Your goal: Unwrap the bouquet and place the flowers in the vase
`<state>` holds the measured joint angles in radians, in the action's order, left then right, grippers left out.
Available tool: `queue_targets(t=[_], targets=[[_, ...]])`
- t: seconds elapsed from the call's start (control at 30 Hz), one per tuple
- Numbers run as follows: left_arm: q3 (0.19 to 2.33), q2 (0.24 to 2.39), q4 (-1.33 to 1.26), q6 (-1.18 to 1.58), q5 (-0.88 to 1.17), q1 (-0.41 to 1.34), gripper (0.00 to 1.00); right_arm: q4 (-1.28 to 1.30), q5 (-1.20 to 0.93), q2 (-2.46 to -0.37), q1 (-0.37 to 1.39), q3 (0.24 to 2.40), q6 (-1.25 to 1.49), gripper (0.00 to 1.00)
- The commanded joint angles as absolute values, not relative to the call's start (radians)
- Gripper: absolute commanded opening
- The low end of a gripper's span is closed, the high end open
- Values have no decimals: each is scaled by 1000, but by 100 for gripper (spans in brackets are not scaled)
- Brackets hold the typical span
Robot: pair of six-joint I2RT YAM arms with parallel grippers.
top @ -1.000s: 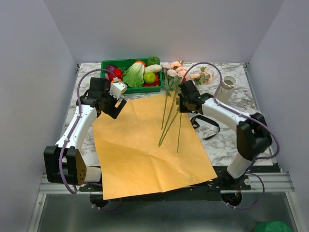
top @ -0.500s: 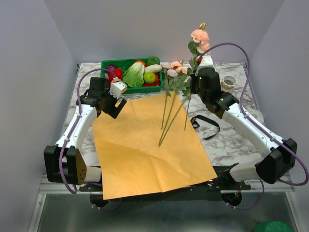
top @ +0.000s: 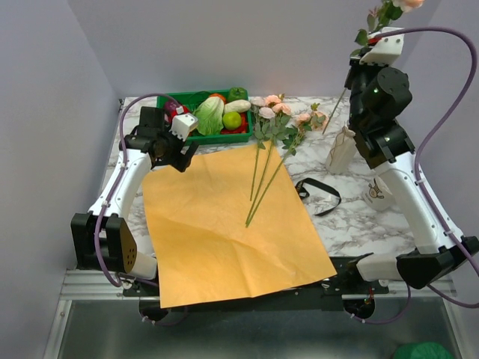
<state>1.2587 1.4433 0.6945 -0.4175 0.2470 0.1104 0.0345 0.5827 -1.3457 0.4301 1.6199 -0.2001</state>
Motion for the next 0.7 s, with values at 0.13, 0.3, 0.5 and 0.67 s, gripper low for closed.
queue_targets(t=[0.13, 0.3, 0.5, 0.67], targets=[[1281, 1417, 722, -379, 337, 94, 99, -293, 669, -1332, 328, 1563, -387, 1], [1269, 1414, 718, -391, 344, 78, 99, -371, 690, -1338, 284, 1517, -411, 1], [1289, 1437, 726, -387, 371, 69, 99, -445, 707, -1332, 239, 1421, -440, 1], [1293, 1428, 726, -388, 388, 67, 99, -503, 715, -1347, 213, 1352, -445, 1]])
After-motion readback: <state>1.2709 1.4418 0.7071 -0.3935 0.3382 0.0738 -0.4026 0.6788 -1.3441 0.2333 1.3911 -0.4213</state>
